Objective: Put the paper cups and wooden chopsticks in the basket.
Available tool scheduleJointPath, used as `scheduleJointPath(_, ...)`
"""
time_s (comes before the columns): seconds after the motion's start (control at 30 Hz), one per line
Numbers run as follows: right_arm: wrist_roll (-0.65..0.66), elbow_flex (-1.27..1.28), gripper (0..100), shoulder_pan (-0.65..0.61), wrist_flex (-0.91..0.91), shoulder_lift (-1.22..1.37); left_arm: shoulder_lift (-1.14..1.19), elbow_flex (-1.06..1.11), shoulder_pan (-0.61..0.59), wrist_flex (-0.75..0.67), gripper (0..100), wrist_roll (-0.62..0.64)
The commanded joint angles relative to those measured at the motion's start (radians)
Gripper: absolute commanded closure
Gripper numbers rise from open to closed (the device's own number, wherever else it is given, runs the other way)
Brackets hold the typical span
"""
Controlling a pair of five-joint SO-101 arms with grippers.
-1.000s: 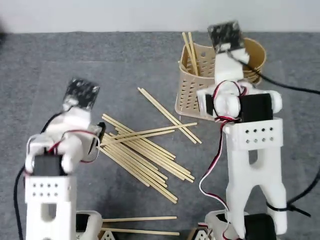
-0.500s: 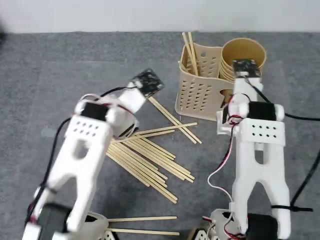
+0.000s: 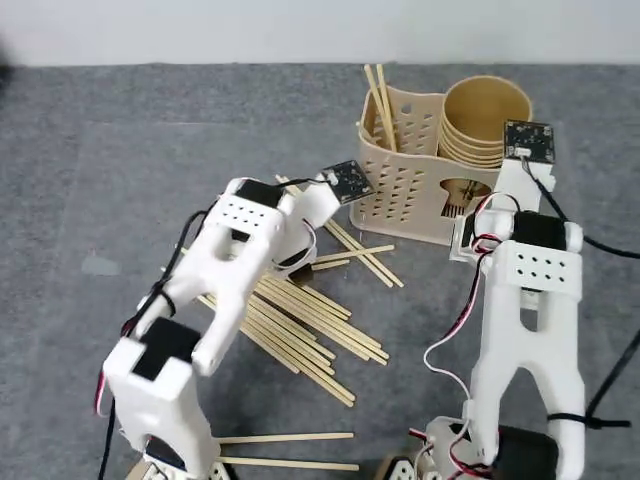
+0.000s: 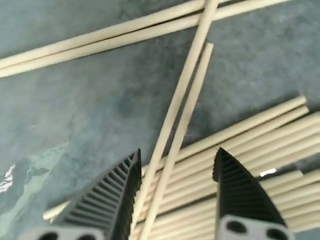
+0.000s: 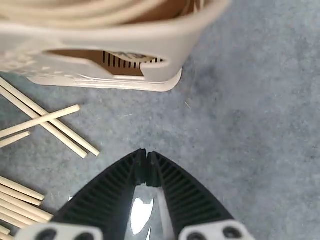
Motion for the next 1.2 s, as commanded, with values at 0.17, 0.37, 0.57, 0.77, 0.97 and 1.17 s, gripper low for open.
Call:
scheduleJointPath(0.17, -0.014, -0.003, 98.9, 0.007, -0.015, -0.035, 0.13, -0.168, 0.002, 0.003, 77, -0.008)
scheduleJointPath(0.37, -0.014, -0.003, 98.9, 0.007, -0.015, -0.035, 0.212, -0.214, 0.003, 0.008, 83, -0.008)
scheduleJointPath(0.57, -0.014, -0.003, 98.9, 0.008, -0.015, -0.035, 0.224, -0.222, 0.009, 0.066, 91, -0.009)
scheduleJointPath(0.77, -0.014, -0.003, 98.9, 0.012, -0.013, -0.035, 0.224, -0.22, 0.009, 0.175, 98, -0.101)
scheduleJointPath(0.97, -0.014, -0.003, 98.9, 0.013, -0.01, -0.035, 0.213, -0.225, 0.04, 0.307, 99, -0.123)
scheduleJointPath(1.17, -0.014, -0.003, 98.9, 0.016, -0.008, -0.038, 0.186, -0.226, 0.08, 0.371, 99, -0.123)
